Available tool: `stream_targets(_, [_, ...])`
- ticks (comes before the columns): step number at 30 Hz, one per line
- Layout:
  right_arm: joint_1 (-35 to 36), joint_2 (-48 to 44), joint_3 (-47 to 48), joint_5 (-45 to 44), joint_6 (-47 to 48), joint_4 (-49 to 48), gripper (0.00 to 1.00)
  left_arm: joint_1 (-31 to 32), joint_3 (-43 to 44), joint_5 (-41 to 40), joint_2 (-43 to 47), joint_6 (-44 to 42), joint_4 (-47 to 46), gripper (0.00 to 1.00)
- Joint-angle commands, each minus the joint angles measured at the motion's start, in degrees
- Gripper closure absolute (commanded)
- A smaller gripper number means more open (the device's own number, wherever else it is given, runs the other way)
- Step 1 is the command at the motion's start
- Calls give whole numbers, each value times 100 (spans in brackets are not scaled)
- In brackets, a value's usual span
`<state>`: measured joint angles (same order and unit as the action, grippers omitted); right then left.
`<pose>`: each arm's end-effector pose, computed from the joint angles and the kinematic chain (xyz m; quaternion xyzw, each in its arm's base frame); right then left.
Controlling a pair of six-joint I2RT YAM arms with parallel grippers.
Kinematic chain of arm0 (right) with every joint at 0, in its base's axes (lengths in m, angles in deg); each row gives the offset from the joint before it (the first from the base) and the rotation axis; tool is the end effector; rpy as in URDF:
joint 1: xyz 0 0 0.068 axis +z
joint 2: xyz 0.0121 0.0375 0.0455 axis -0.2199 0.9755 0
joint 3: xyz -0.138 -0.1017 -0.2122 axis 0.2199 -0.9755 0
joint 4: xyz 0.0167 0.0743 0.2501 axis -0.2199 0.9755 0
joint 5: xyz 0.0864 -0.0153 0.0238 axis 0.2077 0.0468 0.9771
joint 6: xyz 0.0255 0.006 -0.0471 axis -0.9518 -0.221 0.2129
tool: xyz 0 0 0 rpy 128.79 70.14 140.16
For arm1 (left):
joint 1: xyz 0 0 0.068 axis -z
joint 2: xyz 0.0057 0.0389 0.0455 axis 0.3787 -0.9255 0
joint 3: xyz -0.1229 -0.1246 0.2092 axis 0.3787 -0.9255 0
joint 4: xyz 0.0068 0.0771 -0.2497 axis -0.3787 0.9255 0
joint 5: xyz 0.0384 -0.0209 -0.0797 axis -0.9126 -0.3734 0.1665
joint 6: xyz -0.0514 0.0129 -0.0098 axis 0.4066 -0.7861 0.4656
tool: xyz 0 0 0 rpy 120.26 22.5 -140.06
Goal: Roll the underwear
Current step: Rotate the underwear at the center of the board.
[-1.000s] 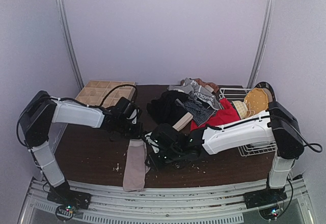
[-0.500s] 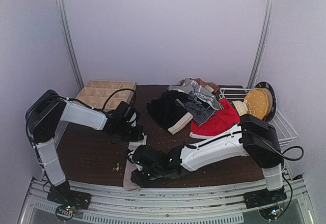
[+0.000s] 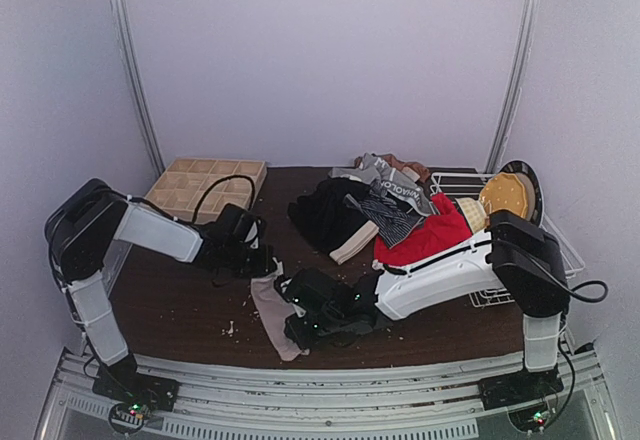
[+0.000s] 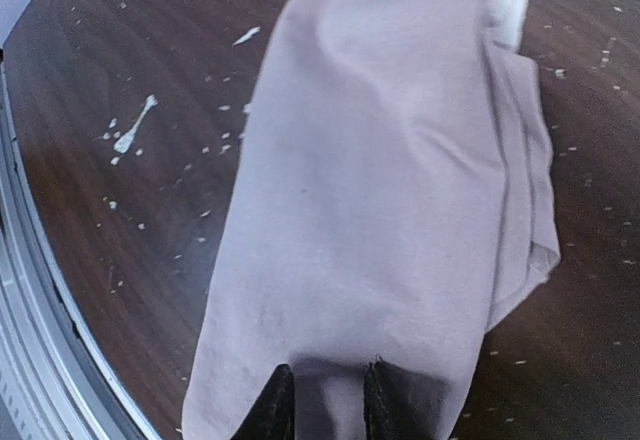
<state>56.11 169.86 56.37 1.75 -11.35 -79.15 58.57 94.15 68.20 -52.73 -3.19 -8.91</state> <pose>0.1538 0.4004 0.1408 -0.3379 0.8655 0.2856 0.2350 0.2815 -0.2118 0.1217 0.0442 0.9352 -0.2411 0.2557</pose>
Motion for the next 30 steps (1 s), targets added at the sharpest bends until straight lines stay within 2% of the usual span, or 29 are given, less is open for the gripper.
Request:
stream_targets(1, [-433,-101,-328,-287,162,812,76,-77,-411,-382,79,69,723,100])
stream_targets(6, [-957,-167,-303,-216,330,932,76,-77,-998,-488,480,326,665,100])
stream_targets(12, [-1366,15,216,-101,533,1220,74,14,-1942,-545,1139,724,531,100])
stream_targets(18, [-1408,-128,698,158,613,1435,67,37,-2179,-1029,2401,842,1431,100])
stream_targets(20, [-1363,-293,752,161,583,1437,64,58,-2107,-1226,2942,804,1913,91])
stream_targets(23, [-1207,-544,727,127,496,1374,62,128,-1928,-1434,3679,640,2360,71])
stream_targets(25, [-1045,-627,680,120,397,1251,62,163,-1761,-1345,3880,465,2367,65])
stream_targets(28, [-878,-527,703,79,209,1129,62,219,-1476,-858,3588,55,1913,64])
stream_targets(30, [-858,-414,661,-3,42,1019,62,240,-1344,-454,3149,-161,1431,69])
